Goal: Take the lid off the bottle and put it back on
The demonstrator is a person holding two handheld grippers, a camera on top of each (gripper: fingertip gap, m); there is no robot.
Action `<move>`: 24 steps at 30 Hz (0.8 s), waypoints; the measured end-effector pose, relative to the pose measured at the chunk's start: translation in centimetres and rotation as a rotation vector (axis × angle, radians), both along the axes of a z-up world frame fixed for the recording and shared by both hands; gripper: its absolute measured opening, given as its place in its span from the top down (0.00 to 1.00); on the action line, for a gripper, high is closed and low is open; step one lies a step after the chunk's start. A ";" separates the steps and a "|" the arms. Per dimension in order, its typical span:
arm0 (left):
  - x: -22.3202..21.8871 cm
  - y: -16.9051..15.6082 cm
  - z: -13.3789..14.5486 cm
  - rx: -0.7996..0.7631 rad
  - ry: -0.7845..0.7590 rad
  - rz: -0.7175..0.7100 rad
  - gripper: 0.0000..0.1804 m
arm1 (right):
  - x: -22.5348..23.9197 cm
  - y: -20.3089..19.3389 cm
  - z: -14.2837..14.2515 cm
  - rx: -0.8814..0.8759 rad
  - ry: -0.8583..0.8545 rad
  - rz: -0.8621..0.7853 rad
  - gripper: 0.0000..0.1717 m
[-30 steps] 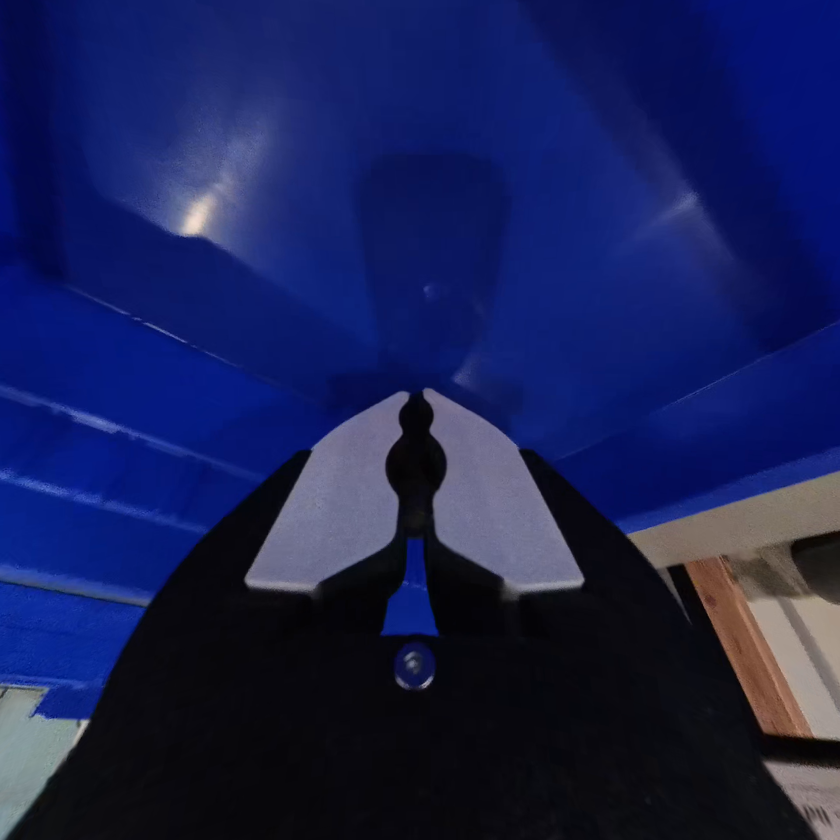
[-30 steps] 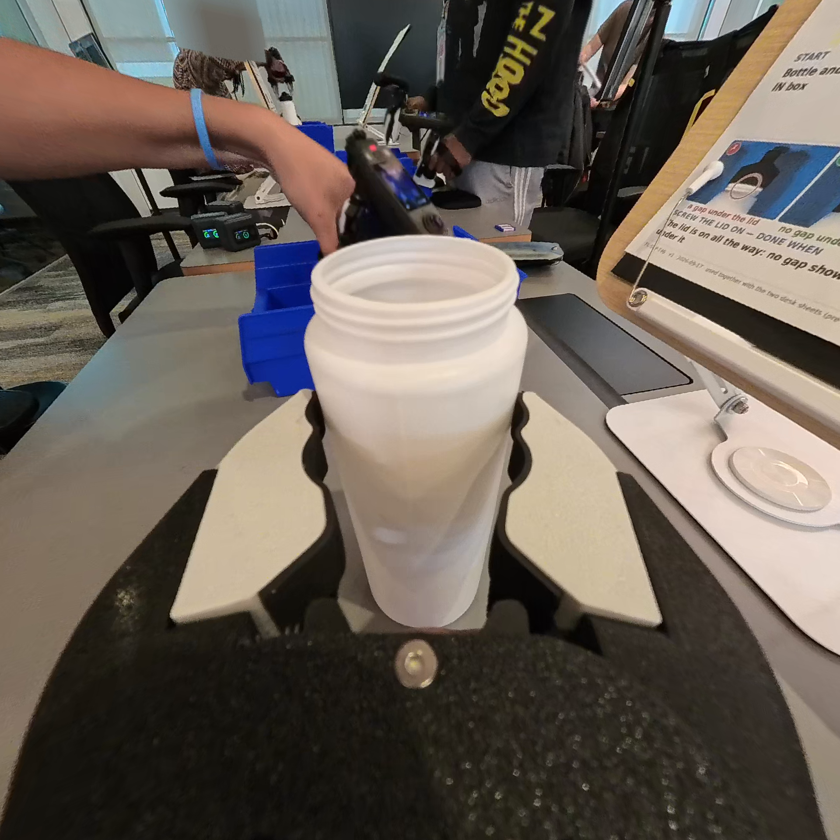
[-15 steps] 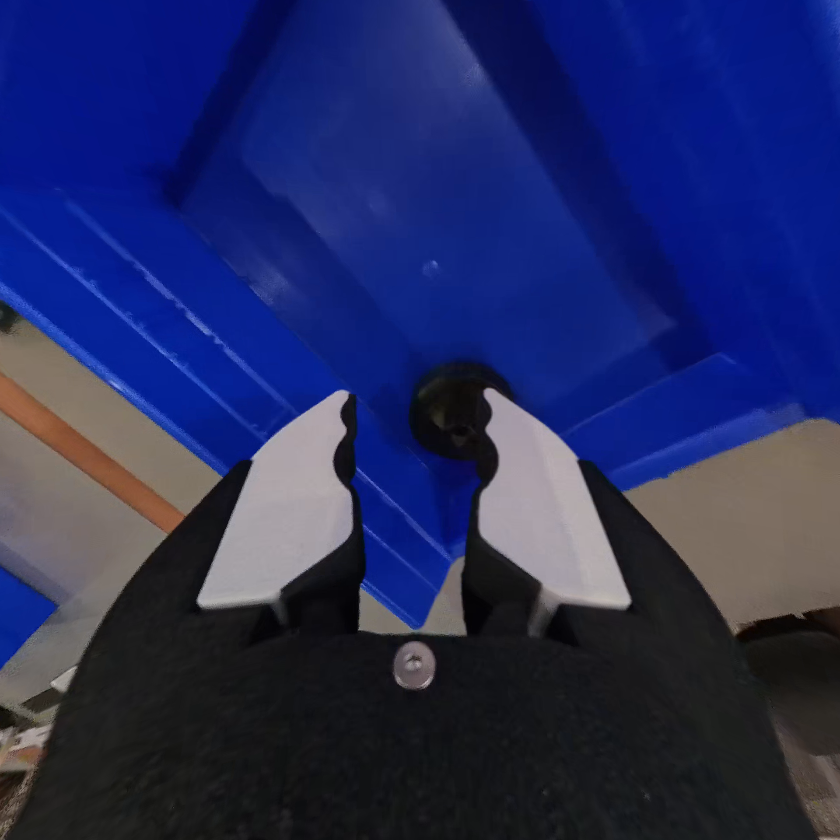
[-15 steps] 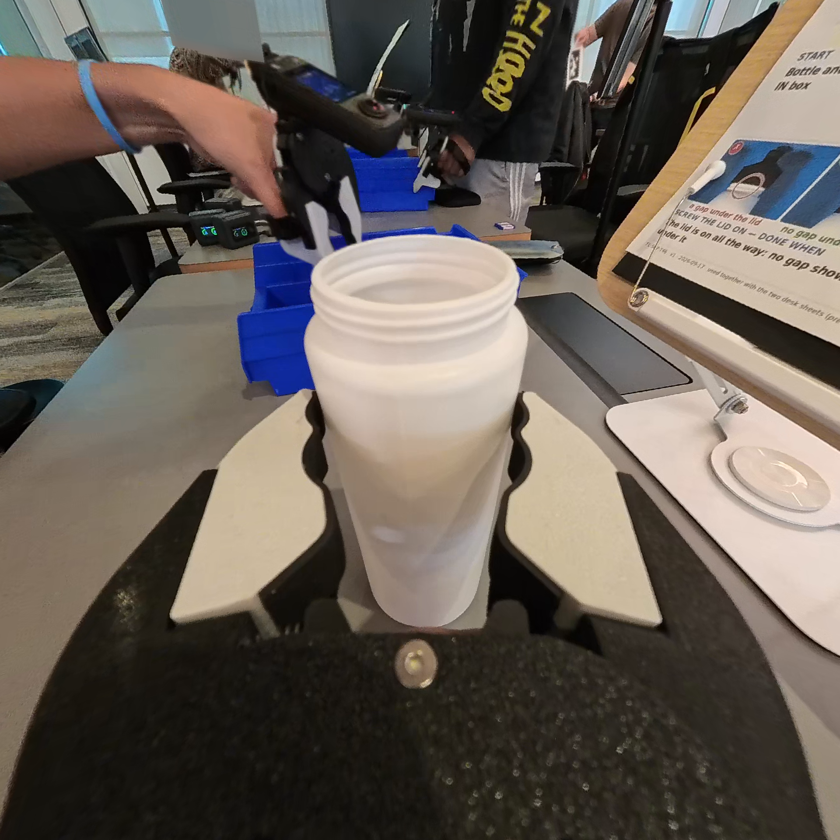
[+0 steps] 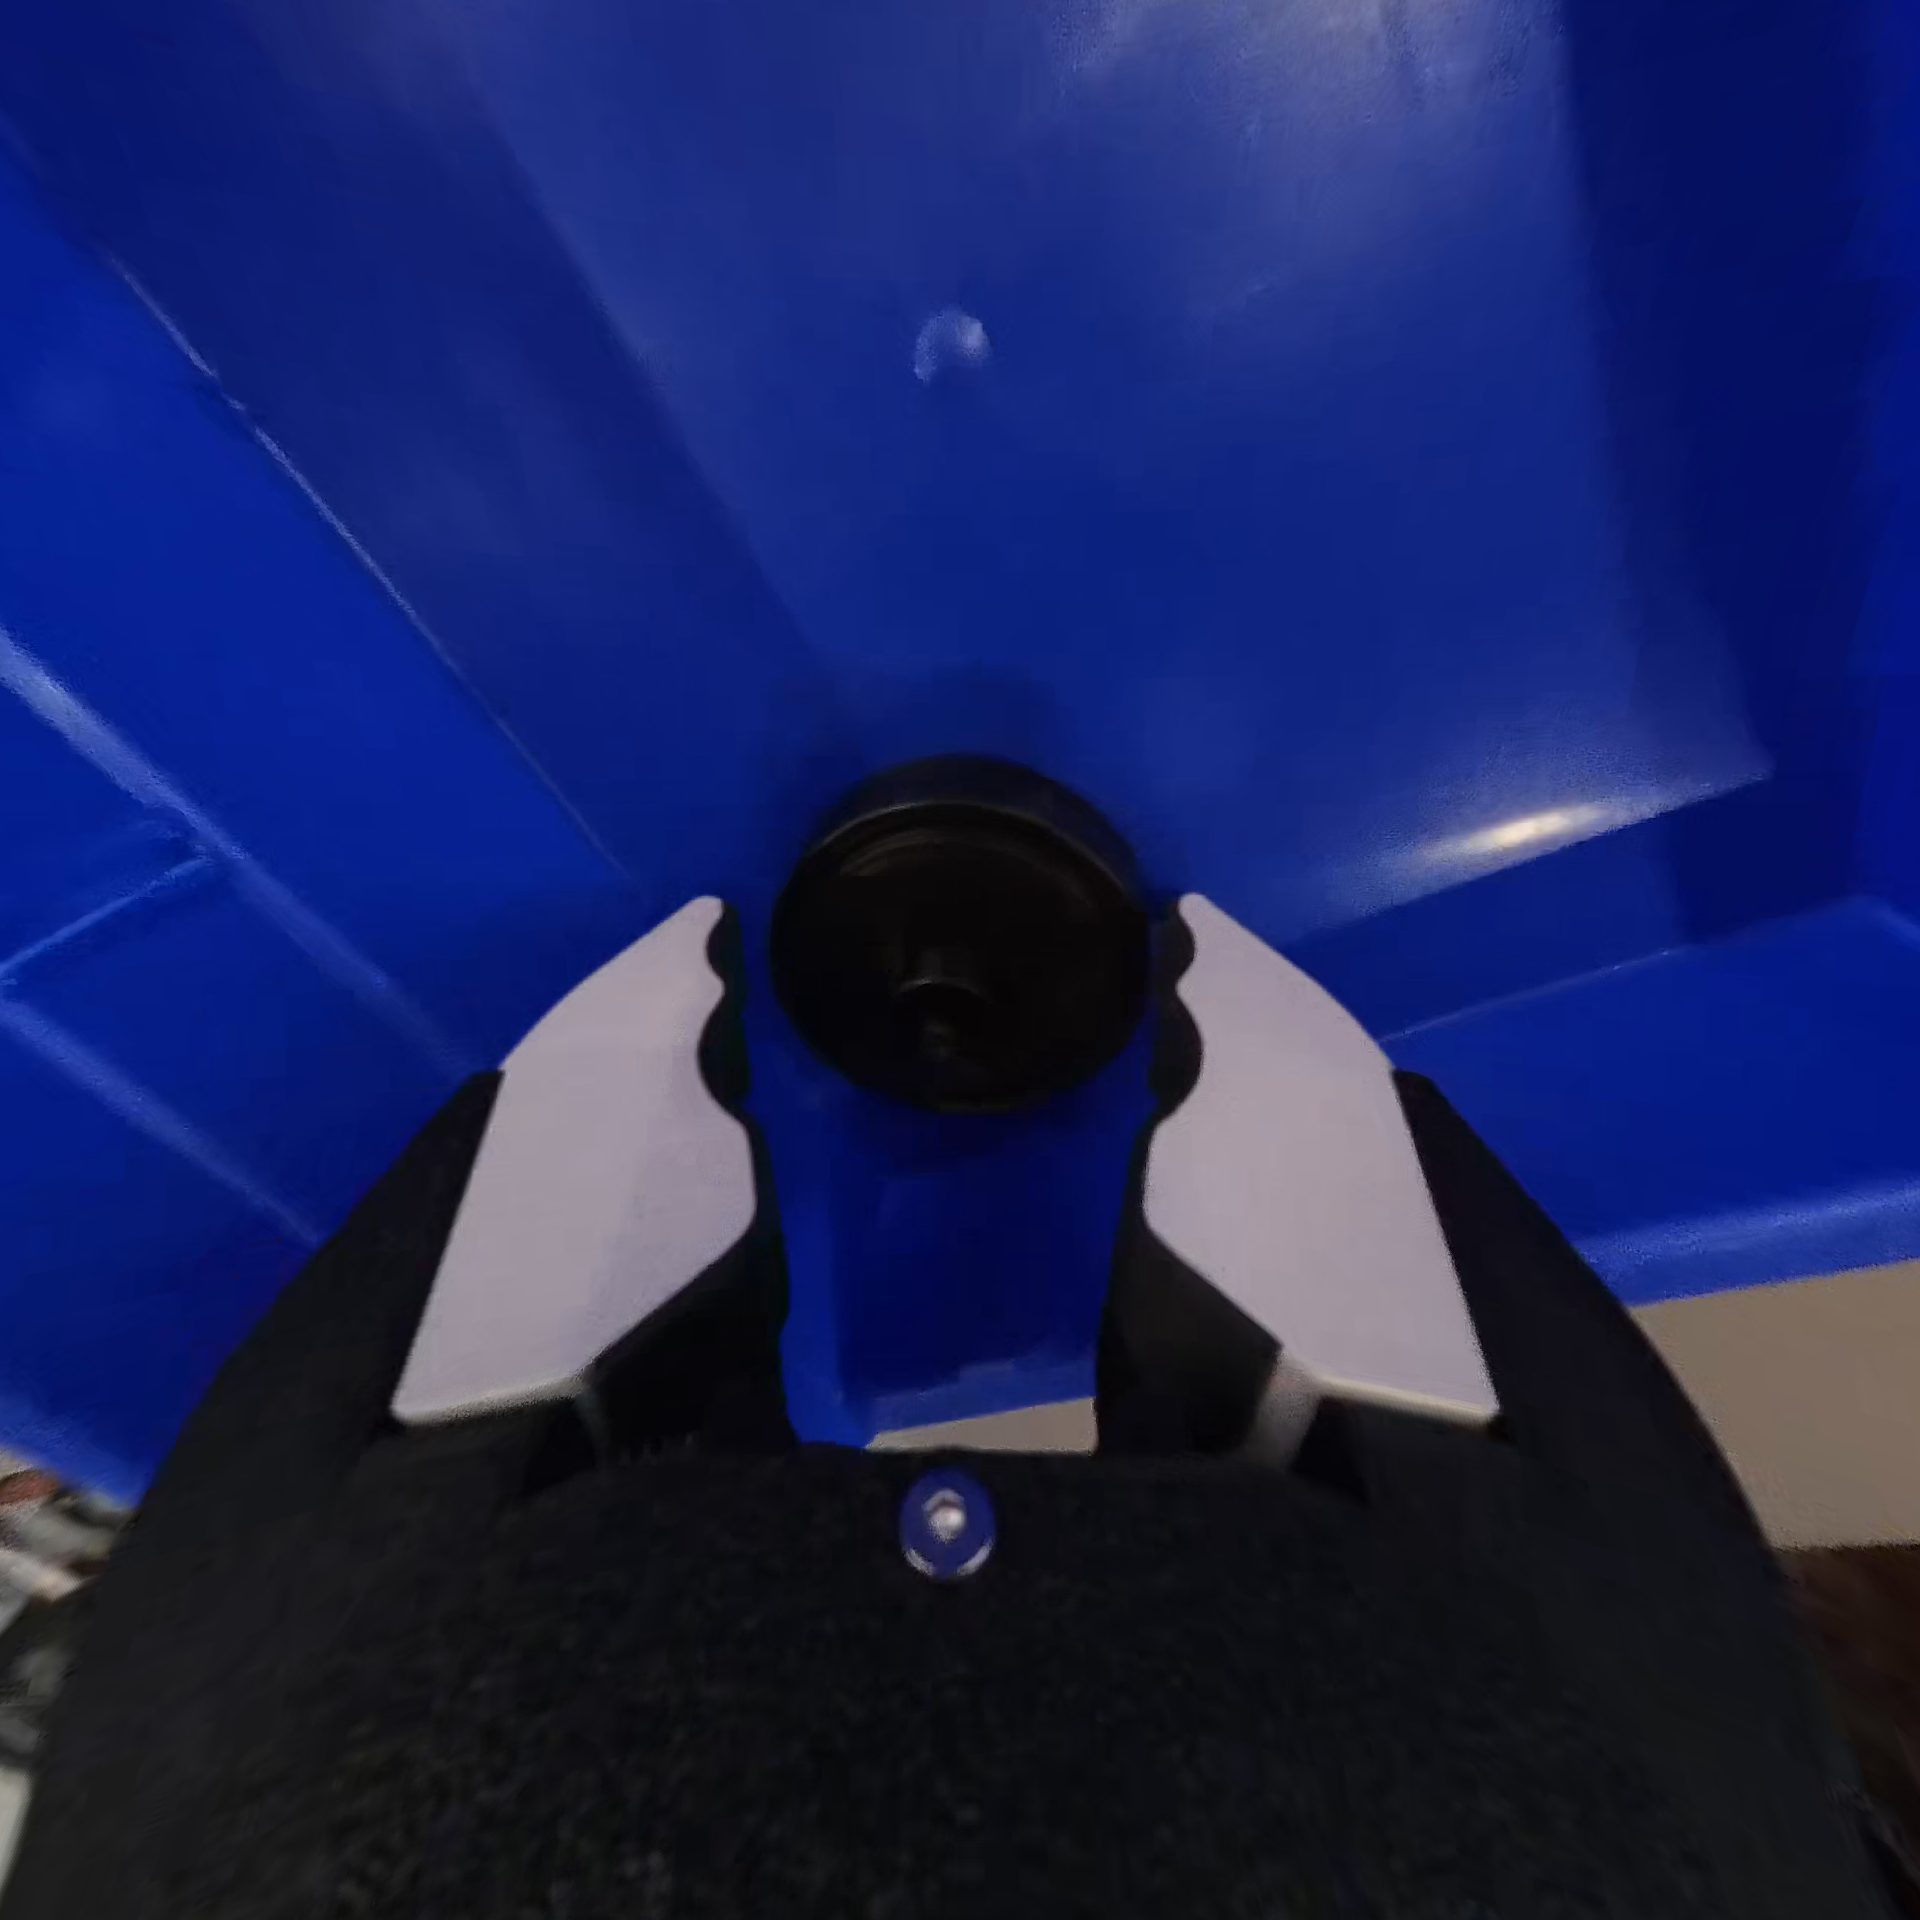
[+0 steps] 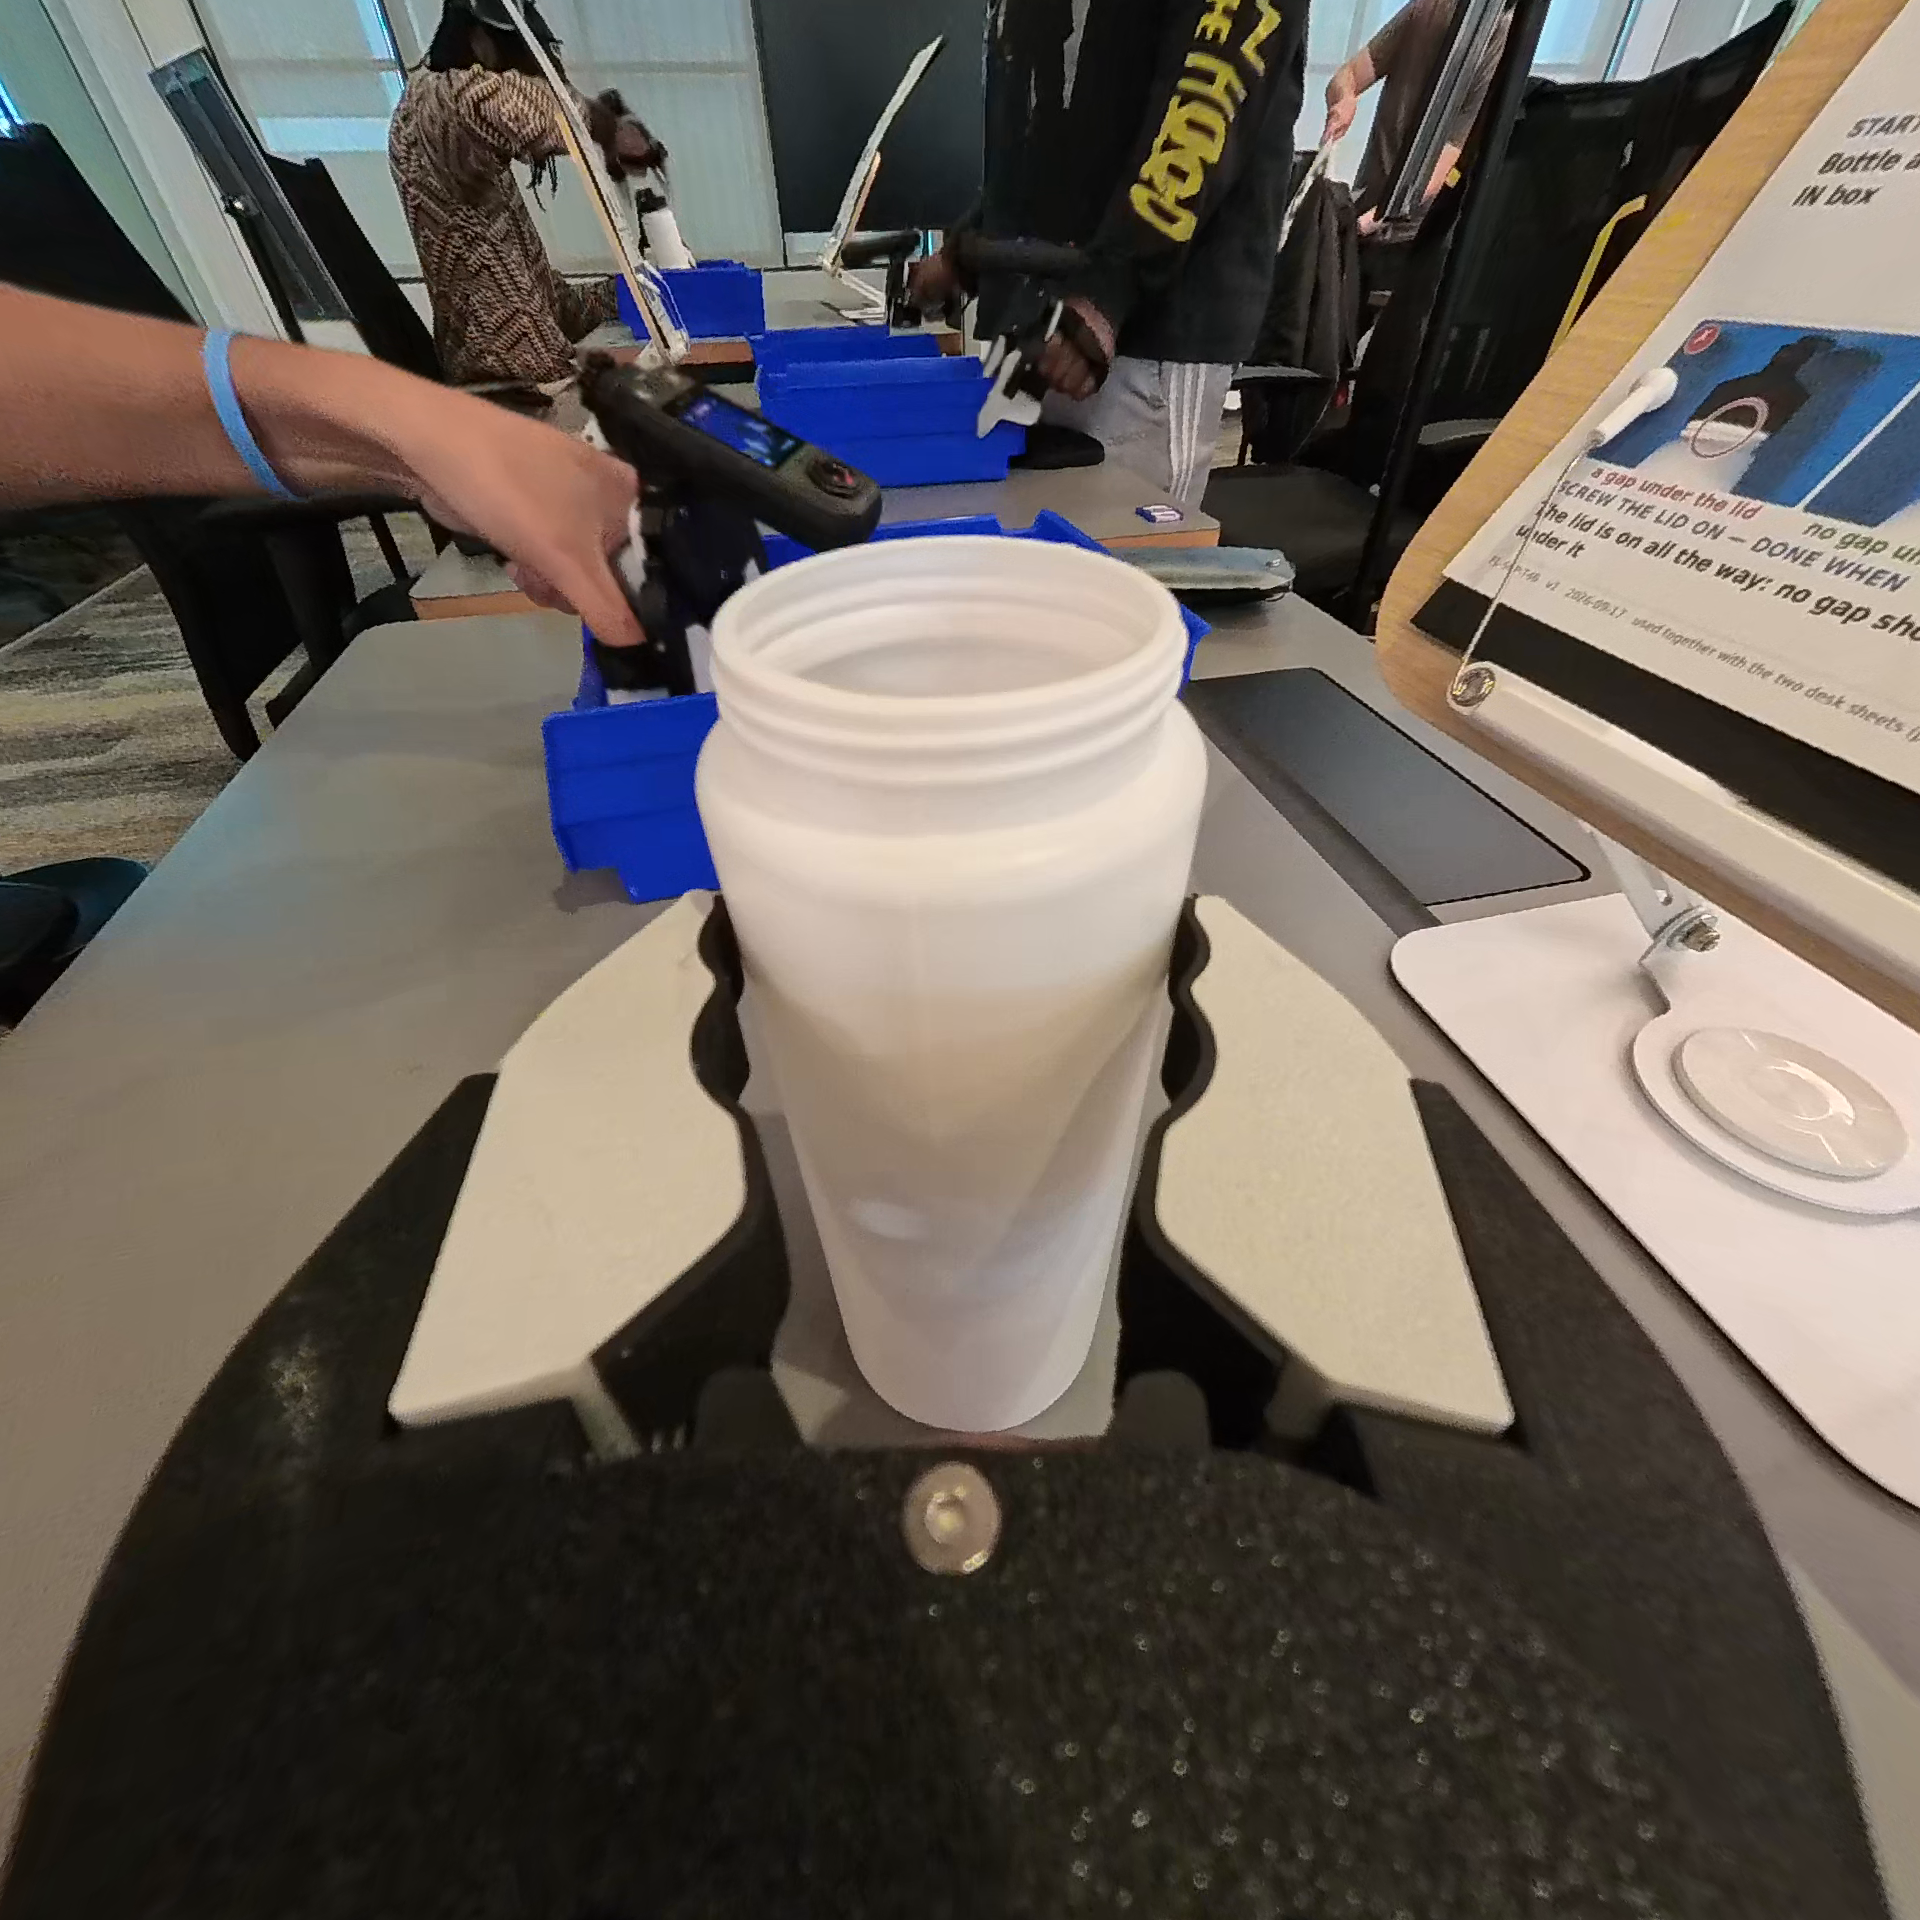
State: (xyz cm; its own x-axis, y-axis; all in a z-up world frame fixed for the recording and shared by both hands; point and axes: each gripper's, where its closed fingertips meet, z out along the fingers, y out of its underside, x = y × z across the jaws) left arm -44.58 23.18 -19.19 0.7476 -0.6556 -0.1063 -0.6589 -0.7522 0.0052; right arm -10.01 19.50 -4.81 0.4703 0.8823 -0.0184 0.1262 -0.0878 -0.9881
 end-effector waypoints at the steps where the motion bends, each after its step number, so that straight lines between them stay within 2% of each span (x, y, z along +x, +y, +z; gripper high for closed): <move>1: 0.3 0.2 0.0 -0.003 -0.032 0.024 0.62 | 0.0 0.0 0.0 0.001 -0.001 0.000 0.54; 4: 0.9 1.0 0.1 0.002 -0.056 0.018 0.62 | 0.0 0.0 0.0 0.001 -0.004 0.001 0.54; 9: 4.7 4.9 1.6 0.124 -0.208 -0.035 0.62 | 0.0 0.0 0.0 -0.002 0.002 0.002 0.54; 13: 6.3 6.6 1.4 0.138 -0.254 -0.066 0.62 | 0.0 0.0 0.0 -0.001 -0.001 0.002 0.54; 15: 6.5 6.6 1.3 0.129 -0.252 -0.079 0.61 | -0.1 0.0 0.0 -0.002 0.000 0.004 0.54; 20: 5.2 5.8 0.3 0.062 -0.145 -0.152 0.50 | 0.0 0.1 0.0 -0.005 0.007 0.005 0.54; 22: 5.1 5.7 -0.1 0.027 -0.114 -0.163 0.53 | -0.1 0.0 0.0 -0.003 0.004 0.005 0.54; 24: 5.3 5.4 -0.2 -0.017 -0.104 -0.181 0.60 | -0.1 0.0 0.0 -0.004 0.001 0.005 0.54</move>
State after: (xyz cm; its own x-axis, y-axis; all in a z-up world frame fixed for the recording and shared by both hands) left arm -39.24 28.55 -19.37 0.6237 -0.7813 -0.0226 -0.7810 -0.6218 -0.0576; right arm -10.07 19.52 -4.82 0.4661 0.8845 -0.0220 0.1255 -0.0907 -0.9879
